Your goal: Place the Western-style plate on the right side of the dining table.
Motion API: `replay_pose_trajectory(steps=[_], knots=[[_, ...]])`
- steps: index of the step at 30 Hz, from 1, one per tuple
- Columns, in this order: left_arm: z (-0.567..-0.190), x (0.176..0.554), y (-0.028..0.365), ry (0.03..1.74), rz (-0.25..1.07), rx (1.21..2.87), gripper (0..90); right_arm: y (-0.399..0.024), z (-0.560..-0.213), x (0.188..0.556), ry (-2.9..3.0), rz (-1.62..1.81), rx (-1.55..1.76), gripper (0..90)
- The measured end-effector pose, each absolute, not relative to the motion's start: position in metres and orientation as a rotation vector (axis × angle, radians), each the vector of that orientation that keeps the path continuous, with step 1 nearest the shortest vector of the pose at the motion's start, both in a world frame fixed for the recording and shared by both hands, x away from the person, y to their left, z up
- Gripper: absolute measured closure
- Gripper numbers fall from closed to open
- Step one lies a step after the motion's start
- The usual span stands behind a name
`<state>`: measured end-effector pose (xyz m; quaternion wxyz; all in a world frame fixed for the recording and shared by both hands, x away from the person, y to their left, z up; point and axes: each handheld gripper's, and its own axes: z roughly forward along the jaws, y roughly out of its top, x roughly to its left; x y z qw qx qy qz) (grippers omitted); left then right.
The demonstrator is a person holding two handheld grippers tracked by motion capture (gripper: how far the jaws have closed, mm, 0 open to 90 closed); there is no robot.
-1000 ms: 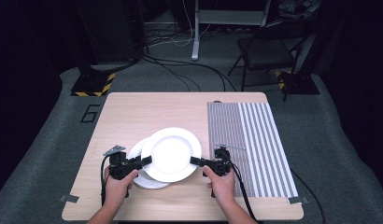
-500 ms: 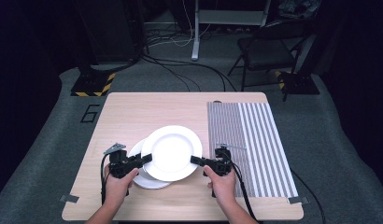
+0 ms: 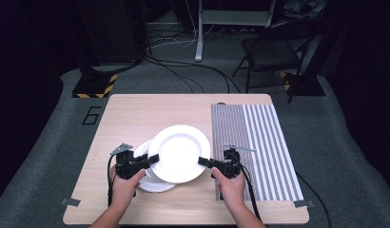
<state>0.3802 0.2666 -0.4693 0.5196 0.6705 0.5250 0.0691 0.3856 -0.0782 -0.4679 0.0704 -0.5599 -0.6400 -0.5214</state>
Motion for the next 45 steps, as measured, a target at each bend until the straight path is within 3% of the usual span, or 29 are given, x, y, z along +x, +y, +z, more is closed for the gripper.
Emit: replay_pose_trajectory(steps=[45], knots=[[-0.455, 0.394, 0.22, 1.179, 0.166, 1.62, 63.1, -0.123, -0.455, 0.38, -1.932, -1.627, -1.737, 69.7]])
